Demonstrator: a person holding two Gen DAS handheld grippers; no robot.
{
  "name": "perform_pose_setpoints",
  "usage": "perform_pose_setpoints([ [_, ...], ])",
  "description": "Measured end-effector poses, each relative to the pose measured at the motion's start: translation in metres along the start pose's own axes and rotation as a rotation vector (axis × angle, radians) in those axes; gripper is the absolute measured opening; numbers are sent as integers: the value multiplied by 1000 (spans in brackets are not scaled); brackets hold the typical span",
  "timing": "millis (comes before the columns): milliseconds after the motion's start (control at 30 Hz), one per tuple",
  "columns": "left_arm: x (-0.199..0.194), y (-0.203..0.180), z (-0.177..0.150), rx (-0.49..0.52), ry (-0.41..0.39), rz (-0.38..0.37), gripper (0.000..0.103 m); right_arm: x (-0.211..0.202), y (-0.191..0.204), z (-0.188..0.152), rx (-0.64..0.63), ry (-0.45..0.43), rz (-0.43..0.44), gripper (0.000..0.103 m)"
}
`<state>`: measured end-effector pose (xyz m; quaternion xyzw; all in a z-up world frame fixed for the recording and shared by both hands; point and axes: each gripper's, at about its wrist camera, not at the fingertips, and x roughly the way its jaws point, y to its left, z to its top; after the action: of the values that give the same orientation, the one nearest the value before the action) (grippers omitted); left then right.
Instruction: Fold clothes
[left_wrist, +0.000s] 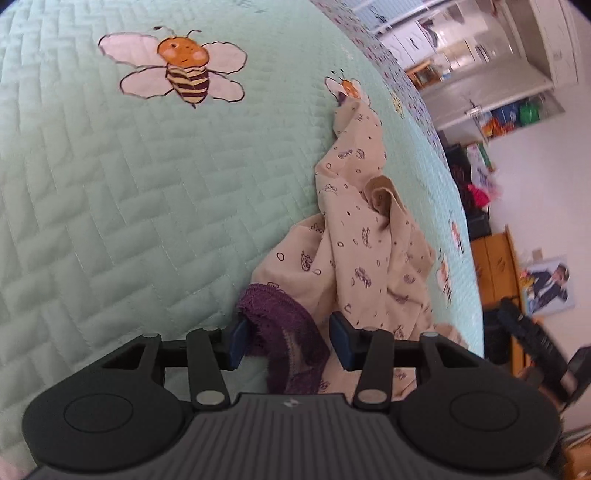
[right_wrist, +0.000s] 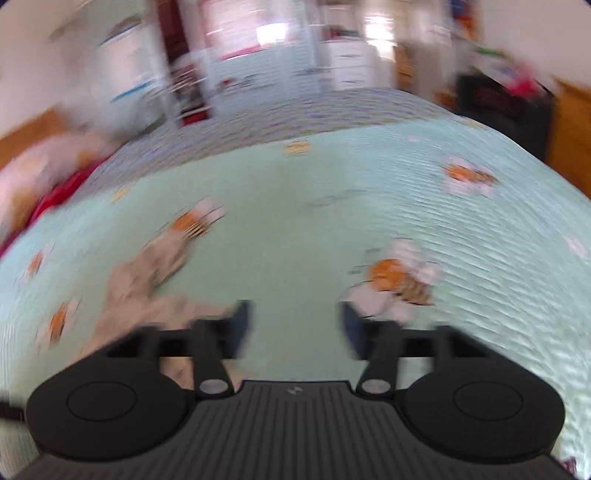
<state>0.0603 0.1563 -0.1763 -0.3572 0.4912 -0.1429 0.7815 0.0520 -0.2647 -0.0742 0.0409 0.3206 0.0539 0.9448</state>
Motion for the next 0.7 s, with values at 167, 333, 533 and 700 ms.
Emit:
perform_pose_setpoints([
  [167, -3, 4, 2, -68, -7, -24, 49, 53, 90, -18, -202, 73, 182, 77],
  [333, -5, 12, 3, -114, -1, -50, 50, 102, 120, -20, -284, 170, 154, 77],
  [533, 0, 12, 7, -133, -3, -70, 50, 125, 96, -17, -207, 254, 173, 25],
  [700, 5, 3, 9, -115, -8, -70, 35, 114, 71, -13, -148, 210, 154, 6],
])
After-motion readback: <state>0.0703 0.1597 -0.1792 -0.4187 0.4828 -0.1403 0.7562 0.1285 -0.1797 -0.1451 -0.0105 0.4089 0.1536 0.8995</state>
